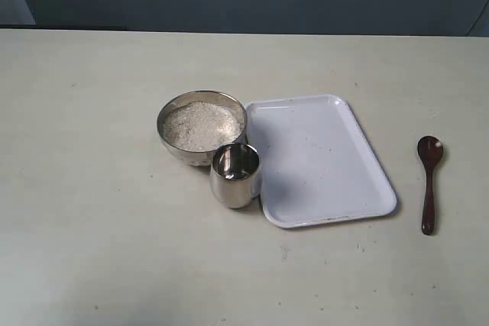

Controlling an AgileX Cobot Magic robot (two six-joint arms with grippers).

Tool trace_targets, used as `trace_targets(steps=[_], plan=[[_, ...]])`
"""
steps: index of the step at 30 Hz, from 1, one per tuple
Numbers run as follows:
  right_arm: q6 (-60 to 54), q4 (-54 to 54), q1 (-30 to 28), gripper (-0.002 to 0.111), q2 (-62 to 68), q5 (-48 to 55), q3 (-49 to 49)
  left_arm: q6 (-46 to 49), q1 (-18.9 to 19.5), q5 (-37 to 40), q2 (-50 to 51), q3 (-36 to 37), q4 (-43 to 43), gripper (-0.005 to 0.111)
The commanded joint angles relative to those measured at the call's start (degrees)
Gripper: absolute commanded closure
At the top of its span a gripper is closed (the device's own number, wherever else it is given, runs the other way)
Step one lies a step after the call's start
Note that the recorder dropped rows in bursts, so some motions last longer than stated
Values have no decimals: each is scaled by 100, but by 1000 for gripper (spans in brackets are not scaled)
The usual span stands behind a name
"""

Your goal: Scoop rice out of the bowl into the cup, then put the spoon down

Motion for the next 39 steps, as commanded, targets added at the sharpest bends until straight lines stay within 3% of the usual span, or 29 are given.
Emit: trace_targets(steps=[1,4,13,19,22,27,33,39], plan=[[-2002,399,-20,108,1056,1506,-616,-37,-37,-86,-30,-23,9,106],[-3144,724,-20,108,1867,2261,-936,-37,-37,-86,-30,-23,9,106],[-3241,404,-20,108,4264,3392,-1120,-37,-37,-86,-30,-23,9,106],[-3241,391,445,107,5443,3193,-1120,-37,-37,-86,-30,-23,9,106],[-3241,358,912,100,5930,2943,-1120,-37,-37,-86,-30,-23,9,106],[-2352,-675,1572,91,6561,2406,-1120,-37,-37,-86,-30,-23,9,106],[-1050,-1902,1735,91,7231,2235,-1183,-37,-37,-86,-30,-23,9,106],[-1039,-1519,1748,91,7663,2175,-1712,-37,-37,-75,-30,-23,9,106]])
